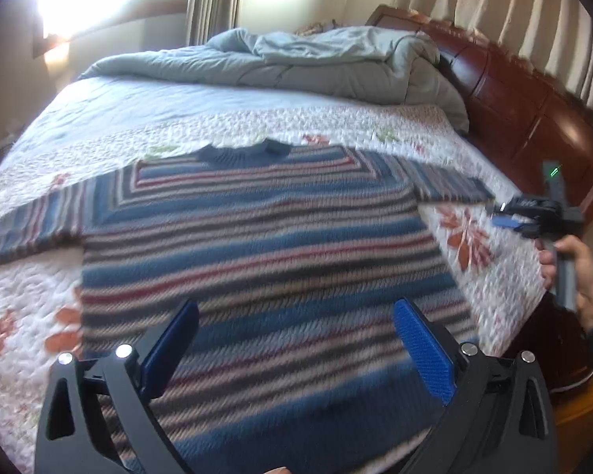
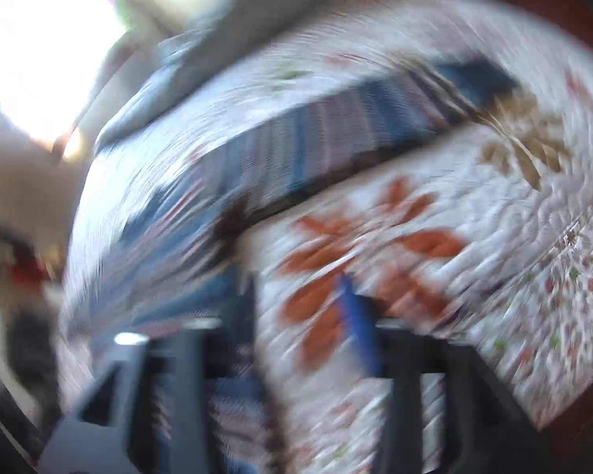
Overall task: Fold small clothes
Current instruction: 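Move the right tool to the sweater's sleeve cuff and grasp it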
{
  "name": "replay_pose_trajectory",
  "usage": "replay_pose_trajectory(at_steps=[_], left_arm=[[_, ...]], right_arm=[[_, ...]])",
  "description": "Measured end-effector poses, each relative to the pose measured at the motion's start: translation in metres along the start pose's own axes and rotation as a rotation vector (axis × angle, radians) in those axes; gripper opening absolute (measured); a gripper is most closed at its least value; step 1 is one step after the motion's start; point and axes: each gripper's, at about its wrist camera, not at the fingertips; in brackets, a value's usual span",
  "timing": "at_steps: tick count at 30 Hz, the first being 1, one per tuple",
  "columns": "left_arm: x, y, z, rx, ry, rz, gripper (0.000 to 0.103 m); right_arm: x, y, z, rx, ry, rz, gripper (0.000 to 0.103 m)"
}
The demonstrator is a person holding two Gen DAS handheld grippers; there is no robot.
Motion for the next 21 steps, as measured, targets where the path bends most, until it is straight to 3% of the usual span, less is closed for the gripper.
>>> replay_pose_trajectory(at_steps=[3, 4, 6, 11, 19, 21], left_arm=[[0.024, 0.011, -0.006, -0.045, -0.027, 0.002, 0.099], [0.032, 0.013, -0.007, -0.047, -0.026, -0.005, 0.099], [0.048, 0.017, -0.006, -0.040, -0.002, -0.020, 0.099], [0.085, 0.018, -0.007, -0.037, 0.023, -0.089, 0.099], [0.103, 0.019, -0.018, -0.038, 0.064, -0.122, 0.099], [0.103, 0.019, -0.024, -0.051, 0.068, -0.123, 0.099]], right_arm=[[0.007, 0.079, 0.056, 0.198, 0.060, 0.054, 0.031], [0.008, 0.093, 0.068, 0.252, 0.083, 0.071, 0.046], [0.011, 0.128, 0.099, 0.382, 0.149, 0.126, 0.062], [0.038, 0.169, 0.138, 0.526, 0.197, 0.140, 0.062], [0.056, 0.195, 0.138, 0.530, 0.215, 0.163, 0.062], [0.057, 0.197, 0.132, 0.517, 0.197, 0.160, 0.055]])
Point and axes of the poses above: each gripper's, at about its wrist camera, not at the fingertips, and x roughly the way its jaws point, z to its right, y to its top, and after that the axes turned 15 degrees about x, right-handed
